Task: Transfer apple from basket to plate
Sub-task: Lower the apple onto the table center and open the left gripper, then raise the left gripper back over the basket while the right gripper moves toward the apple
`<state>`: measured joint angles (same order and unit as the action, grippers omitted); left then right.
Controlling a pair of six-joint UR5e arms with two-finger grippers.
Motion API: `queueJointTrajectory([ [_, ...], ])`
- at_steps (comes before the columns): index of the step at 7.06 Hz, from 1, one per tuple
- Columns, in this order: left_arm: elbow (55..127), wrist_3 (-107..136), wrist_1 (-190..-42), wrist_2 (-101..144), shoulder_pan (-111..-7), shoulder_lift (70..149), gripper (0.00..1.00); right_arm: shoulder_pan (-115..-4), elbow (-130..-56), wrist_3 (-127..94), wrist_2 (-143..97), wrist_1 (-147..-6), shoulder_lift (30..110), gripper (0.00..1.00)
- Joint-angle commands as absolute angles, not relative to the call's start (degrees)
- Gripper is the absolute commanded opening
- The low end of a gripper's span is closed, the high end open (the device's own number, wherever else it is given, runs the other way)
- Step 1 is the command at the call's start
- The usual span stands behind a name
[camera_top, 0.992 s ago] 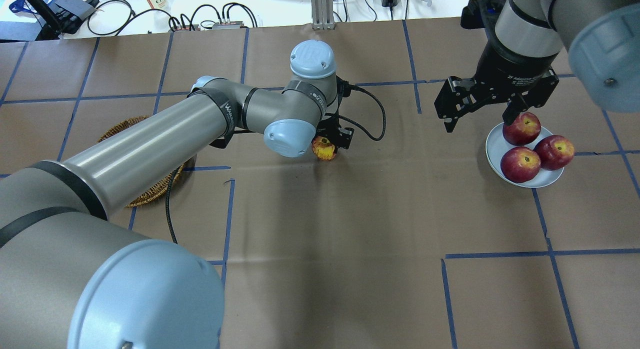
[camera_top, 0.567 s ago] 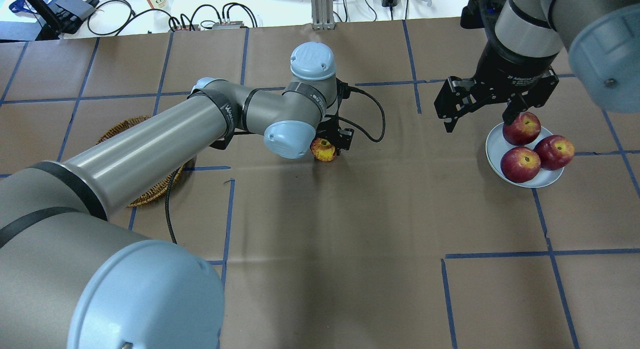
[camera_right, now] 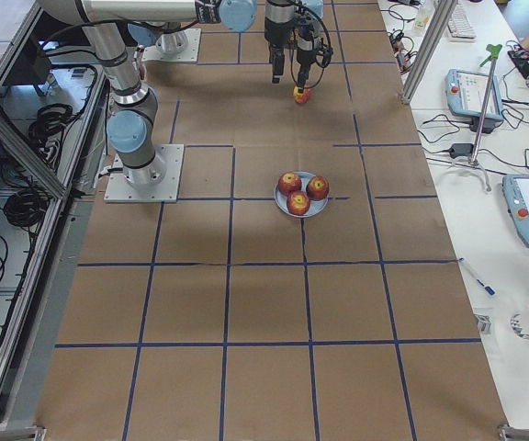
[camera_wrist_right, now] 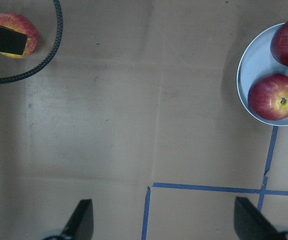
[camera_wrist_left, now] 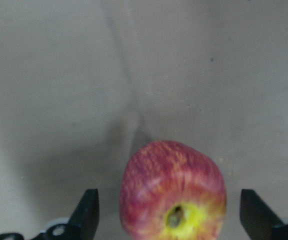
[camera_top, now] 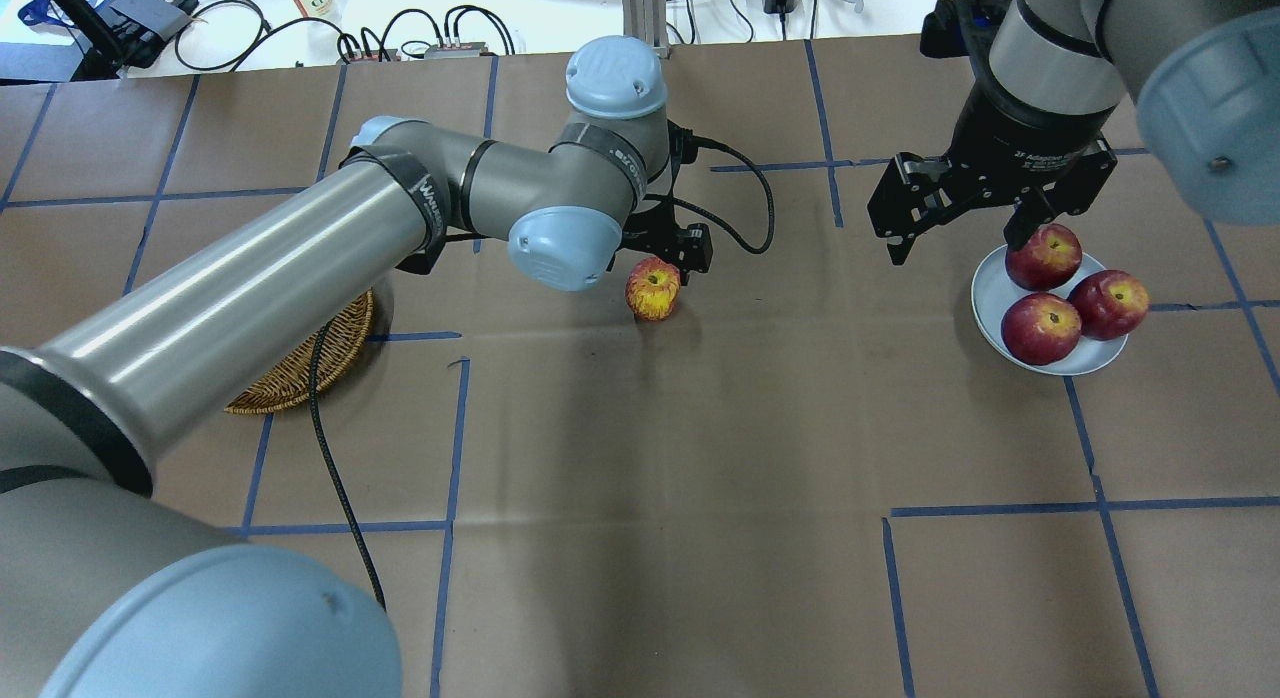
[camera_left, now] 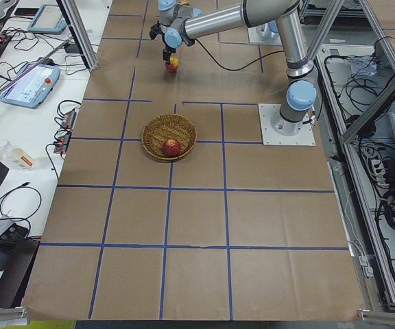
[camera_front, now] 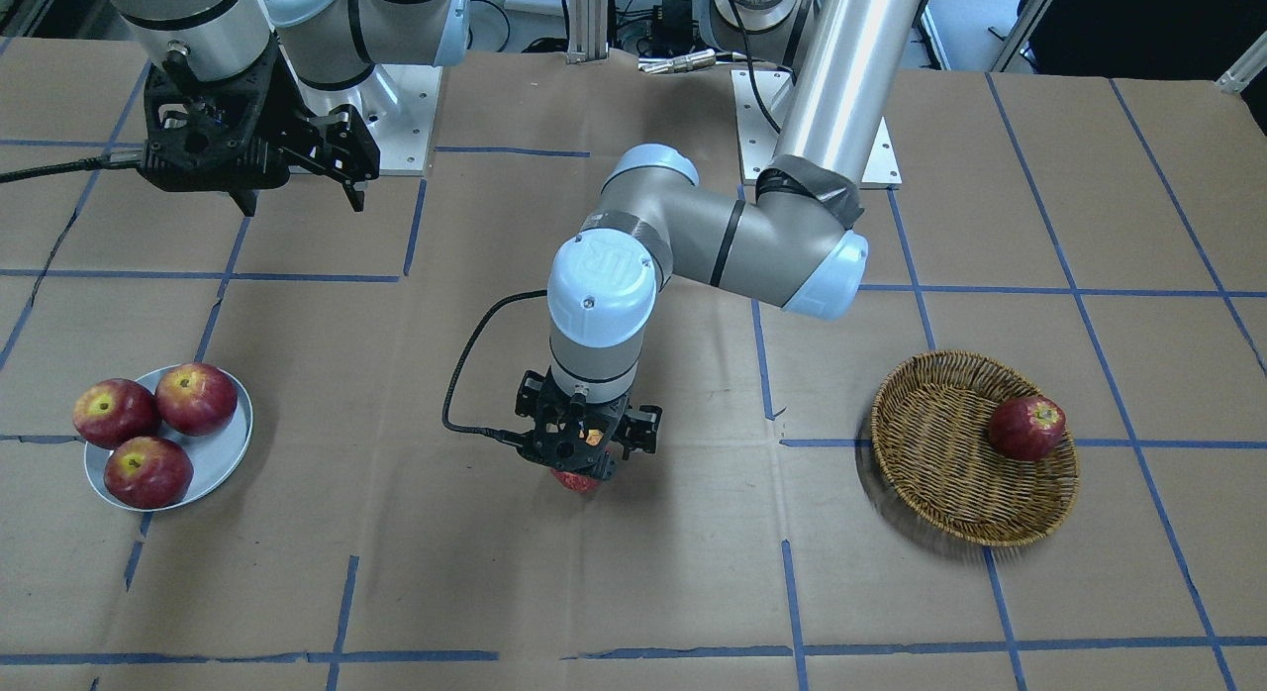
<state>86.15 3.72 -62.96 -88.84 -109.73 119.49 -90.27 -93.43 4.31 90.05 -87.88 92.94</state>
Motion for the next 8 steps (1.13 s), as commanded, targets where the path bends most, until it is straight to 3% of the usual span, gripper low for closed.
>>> queueJointTrajectory([
  [1,85.61,3.34,-75.09,-91.14,-106.71,108.6,0.99,-90.26,-93.43,4.22,90.0,-87.98,92.81,1.0],
  [5,85.6,0.37,-97.62,-87.11,-93.37,89.94,0.99,-90.53,-92.81,3.25,90.17,-91.2,91.68,1.0],
  [8,87.54,-7.34,-91.88,-88.06,-92.02,92.1,0.99,-94.19,-90.89,-5.67,89.91,-94.74,86.86,1.0],
])
